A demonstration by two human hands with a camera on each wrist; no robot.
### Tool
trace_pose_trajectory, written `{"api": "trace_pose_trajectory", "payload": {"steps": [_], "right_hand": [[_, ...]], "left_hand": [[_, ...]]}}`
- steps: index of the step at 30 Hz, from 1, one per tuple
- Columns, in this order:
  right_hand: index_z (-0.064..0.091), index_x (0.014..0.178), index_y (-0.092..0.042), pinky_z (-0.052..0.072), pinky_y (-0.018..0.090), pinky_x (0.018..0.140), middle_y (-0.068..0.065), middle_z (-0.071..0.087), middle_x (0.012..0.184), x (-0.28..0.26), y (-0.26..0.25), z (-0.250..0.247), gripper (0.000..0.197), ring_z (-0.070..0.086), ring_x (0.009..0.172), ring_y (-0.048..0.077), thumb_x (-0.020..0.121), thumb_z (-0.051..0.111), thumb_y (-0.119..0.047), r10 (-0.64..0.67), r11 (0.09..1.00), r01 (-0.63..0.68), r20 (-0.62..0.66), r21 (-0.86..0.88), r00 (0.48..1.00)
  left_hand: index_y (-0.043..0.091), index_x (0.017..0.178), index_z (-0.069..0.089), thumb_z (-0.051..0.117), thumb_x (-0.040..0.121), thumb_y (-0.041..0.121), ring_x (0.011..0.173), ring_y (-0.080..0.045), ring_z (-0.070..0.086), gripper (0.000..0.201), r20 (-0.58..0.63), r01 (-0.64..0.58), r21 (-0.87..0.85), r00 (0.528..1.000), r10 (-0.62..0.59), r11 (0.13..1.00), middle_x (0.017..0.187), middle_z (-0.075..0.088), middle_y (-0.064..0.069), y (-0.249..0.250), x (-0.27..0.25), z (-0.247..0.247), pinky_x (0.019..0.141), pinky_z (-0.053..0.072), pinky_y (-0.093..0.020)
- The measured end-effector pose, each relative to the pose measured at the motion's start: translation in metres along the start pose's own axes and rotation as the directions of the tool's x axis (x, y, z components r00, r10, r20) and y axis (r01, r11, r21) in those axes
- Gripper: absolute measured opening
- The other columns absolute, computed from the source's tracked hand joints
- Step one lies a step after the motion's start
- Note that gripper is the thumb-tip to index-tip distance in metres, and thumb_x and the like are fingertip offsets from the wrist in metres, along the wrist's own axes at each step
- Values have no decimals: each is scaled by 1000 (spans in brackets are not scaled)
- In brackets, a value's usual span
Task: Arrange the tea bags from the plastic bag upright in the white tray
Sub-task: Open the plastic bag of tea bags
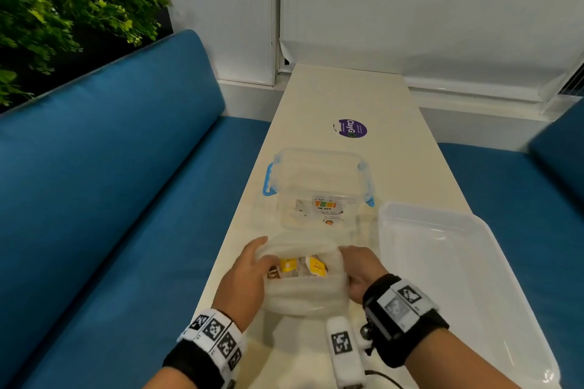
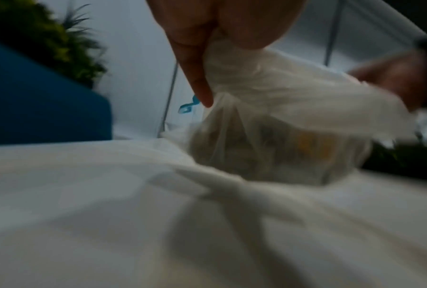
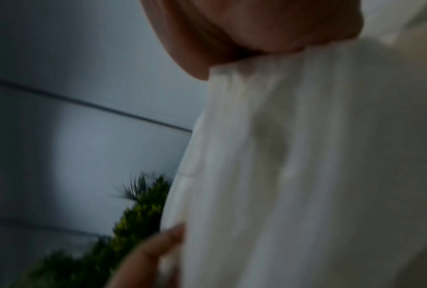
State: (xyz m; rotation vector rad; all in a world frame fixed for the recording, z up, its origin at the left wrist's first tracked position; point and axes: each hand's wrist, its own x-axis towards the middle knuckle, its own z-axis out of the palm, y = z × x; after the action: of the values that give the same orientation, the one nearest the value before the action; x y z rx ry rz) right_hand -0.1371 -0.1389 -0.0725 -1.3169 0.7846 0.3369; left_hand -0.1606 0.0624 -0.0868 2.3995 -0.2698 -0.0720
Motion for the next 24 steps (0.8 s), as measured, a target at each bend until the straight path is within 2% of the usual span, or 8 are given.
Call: {"api": "trace_pose_trajectory", "payload": {"steps": [4,7,8,11,14,18,20,24], "right_hand": [[52,80,-9,43,34,78,13,55,89,-1,18,5,24,53,86,25,97,37,-16,-117,942,126,47,-311,992],[47,108,-12,41,30,85,5,52,105,-9,22,2,15,51,96,21,97,38,-15,-305,810,295,65,-507,950],[46,116,-10,39,27,88,3,48,109,-9,24,-1,21,48,100,17,95,41,-9,-468,697,412,62,-587,882],[58,102,-7,42,22,85,4,53,102,-20,22,-4,34,49,96,13,76,43,9,-844,202,703,243,-682,478],[65,84,-9,44,21,74,4,61,88,-22,22,2,39,47,87,11,66,30,-2,-852,-124,764,462,-633,245],[60,93,-9,38,24,74,7,61,89,-26,29,13,21,47,86,18,76,49,-3,-785,-439,720,619,-538,-16],[57,98,-11,43,23,75,4,61,93,-22,39,17,24,52,86,18,76,55,-4,-724,-469,730,690,-498,6],[55,116,-9,54,36,85,9,59,111,-14,32,19,64,61,101,26,57,81,-10,-659,-234,665,619,-709,428]], "left_hand": [[14,120,62,37,86,-10,111,-18,54,49,-80,93,-76,992,-99,993,129,53,-1,-4,15,4,90,37,-16],[11,126,55,43,86,-6,105,-12,50,45,-24,165,-171,985,-172,971,126,50,-4,5,23,6,85,31,-9],[13,130,51,47,84,-5,108,-11,48,49,20,180,-186,984,-180,966,128,47,-2,6,24,6,86,30,-10],[21,141,35,52,78,-7,118,-16,45,71,142,152,-143,981,-132,978,130,38,0,6,25,3,91,34,-15],[24,146,24,50,74,-12,122,-18,42,84,180,98,-88,980,-81,991,131,34,-1,5,24,2,100,40,-27],[26,145,26,49,73,-12,117,-21,46,84,160,75,-88,985,-60,993,120,36,3,6,21,7,100,42,-32],[25,144,29,49,76,-9,114,-20,48,79,141,53,-95,989,-39,994,114,37,5,7,21,10,97,43,-30],[30,139,39,44,80,-7,114,-23,47,70,99,6,-49,995,-1,999,122,43,-1,9,21,12,95,44,-30]]}}
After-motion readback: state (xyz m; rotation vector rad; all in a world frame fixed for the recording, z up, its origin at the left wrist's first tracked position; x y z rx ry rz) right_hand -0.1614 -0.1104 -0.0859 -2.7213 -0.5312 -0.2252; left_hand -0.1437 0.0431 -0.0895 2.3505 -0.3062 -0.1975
